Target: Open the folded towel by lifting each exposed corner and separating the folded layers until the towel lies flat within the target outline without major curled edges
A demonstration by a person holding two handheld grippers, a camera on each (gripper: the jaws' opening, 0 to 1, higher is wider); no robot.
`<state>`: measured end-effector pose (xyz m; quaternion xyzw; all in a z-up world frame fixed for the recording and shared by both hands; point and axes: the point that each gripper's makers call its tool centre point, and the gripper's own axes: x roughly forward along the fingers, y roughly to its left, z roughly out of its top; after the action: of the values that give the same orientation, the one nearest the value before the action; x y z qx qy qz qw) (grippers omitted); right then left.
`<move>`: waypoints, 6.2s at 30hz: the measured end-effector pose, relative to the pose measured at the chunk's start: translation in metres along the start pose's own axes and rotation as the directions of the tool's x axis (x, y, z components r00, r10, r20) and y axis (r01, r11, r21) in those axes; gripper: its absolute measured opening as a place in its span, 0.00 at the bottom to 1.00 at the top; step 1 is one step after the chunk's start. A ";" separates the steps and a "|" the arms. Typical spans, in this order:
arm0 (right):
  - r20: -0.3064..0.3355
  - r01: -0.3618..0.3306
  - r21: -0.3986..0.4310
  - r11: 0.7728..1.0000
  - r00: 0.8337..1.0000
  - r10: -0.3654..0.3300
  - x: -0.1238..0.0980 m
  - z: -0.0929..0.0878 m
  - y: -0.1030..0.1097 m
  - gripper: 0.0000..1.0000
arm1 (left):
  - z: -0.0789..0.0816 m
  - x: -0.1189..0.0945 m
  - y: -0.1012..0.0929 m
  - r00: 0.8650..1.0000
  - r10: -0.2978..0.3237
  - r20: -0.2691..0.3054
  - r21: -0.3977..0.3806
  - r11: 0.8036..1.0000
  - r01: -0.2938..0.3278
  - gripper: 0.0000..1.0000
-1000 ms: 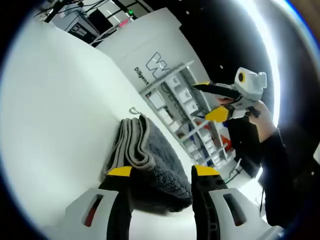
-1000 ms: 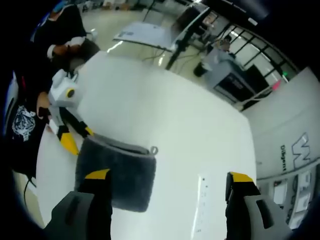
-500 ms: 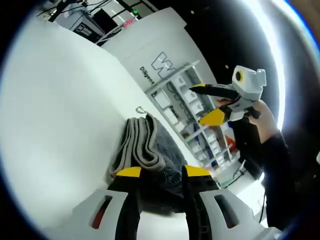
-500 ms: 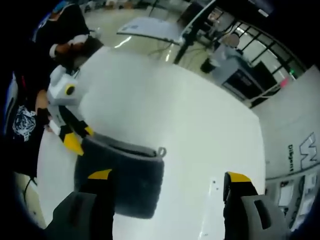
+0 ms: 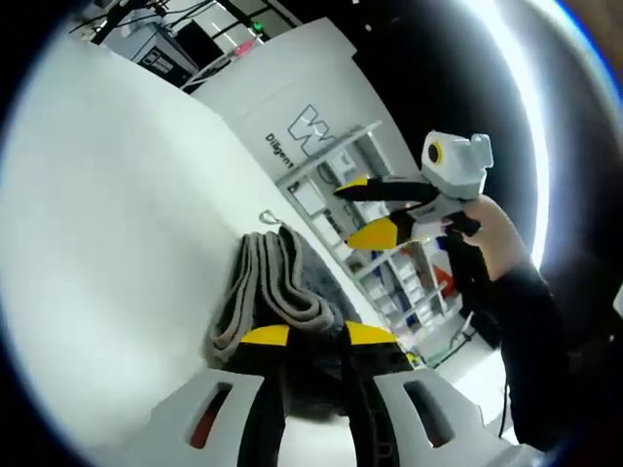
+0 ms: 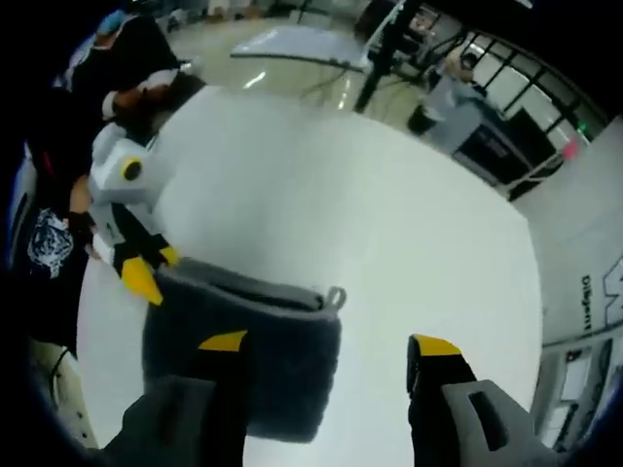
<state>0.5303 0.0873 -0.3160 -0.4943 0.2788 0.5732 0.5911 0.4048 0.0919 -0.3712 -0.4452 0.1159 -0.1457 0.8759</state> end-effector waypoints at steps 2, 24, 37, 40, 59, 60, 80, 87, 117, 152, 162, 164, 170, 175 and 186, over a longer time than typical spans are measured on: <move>-0.020 0.004 -0.010 1.000 1.000 -0.005 0.005 -0.003 0.000 0.62 | 0.000 0.000 0.000 1.000 -0.003 0.001 -0.003 1.000 0.003 0.16; -0.052 -0.085 0.010 0.996 0.995 0.085 0.060 -0.012 0.022 0.46 | 0.000 0.002 -0.007 0.999 -0.043 0.003 -0.019 0.999 0.043 0.08; -0.078 -0.139 -0.120 0.983 0.988 0.130 0.073 -0.010 0.039 0.35 | -0.001 0.002 -0.006 0.999 -0.047 -0.004 -0.016 0.999 0.047 0.08; -0.082 -0.135 -0.140 0.981 0.989 0.125 0.076 -0.009 0.039 0.35 | -0.002 0.002 -0.005 0.999 -0.047 -0.005 -0.014 0.999 0.047 0.08; -0.095 -0.182 -0.113 0.977 0.981 0.171 0.082 -0.014 0.048 0.25 | -0.002 0.002 -0.004 0.999 -0.043 -0.007 -0.016 0.999 0.043 0.08; -0.100 -0.175 -0.127 0.976 0.982 0.163 0.081 -0.013 0.048 0.25 | -0.002 0.002 -0.004 0.999 -0.043 -0.007 -0.016 0.999 0.043 0.08; -0.089 -0.192 -0.268 0.944 0.981 0.174 0.087 -0.010 0.052 0.21 | -0.003 0.003 -0.003 0.999 -0.038 -0.007 -0.013 0.999 0.038 0.08; -0.100 -0.211 -0.247 0.946 0.976 0.192 0.087 -0.012 0.057 0.12 | -0.003 0.004 -0.004 0.999 -0.037 -0.004 -0.009 0.999 0.037 0.07; -0.030 -0.134 -0.189 0.973 0.991 0.130 0.035 -0.003 0.043 0.06 | 0.003 0.004 -0.040 0.992 -0.129 0.010 0.102 0.987 0.127 0.04; 0.079 0.045 -0.089 0.995 0.996 -0.038 -0.013 -0.019 0.022 0.09 | 0.011 0.019 -0.092 0.983 -0.181 -0.024 0.404 0.898 0.175 0.04; 0.099 0.076 -0.092 0.993 0.993 -0.067 -0.023 -0.029 0.026 0.09 | 0.006 0.025 -0.106 0.981 -0.190 -0.033 0.470 0.864 0.183 0.05; 0.106 0.083 -0.094 0.992 0.992 -0.072 -0.025 -0.031 0.027 0.09 | 0.005 0.027 -0.109 0.981 -0.192 -0.036 0.480 0.857 0.186 0.05; 0.126 0.100 -0.084 0.991 0.988 -0.089 -0.031 -0.038 0.026 0.09 | 0.000 0.031 -0.117 0.980 -0.193 -0.042 0.540 0.821 0.185 0.05; 0.145 0.117 -0.061 0.991 0.984 -0.107 -0.035 -0.045 0.027 0.09 | -0.005 0.035 -0.123 0.980 -0.191 -0.050 0.567 0.803 0.186 0.05; 0.150 0.143 -0.014 0.990 0.979 -0.139 -0.048 -0.069 0.029 0.09 | -0.024 0.044 -0.137 0.975 -0.207 -0.086 0.599 0.771 0.217 0.05</move>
<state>0.5102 0.0011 -0.3057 -0.4759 0.1911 0.5684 0.6433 0.4175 -0.0185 -0.2768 -0.1515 0.0191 -0.2761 0.9489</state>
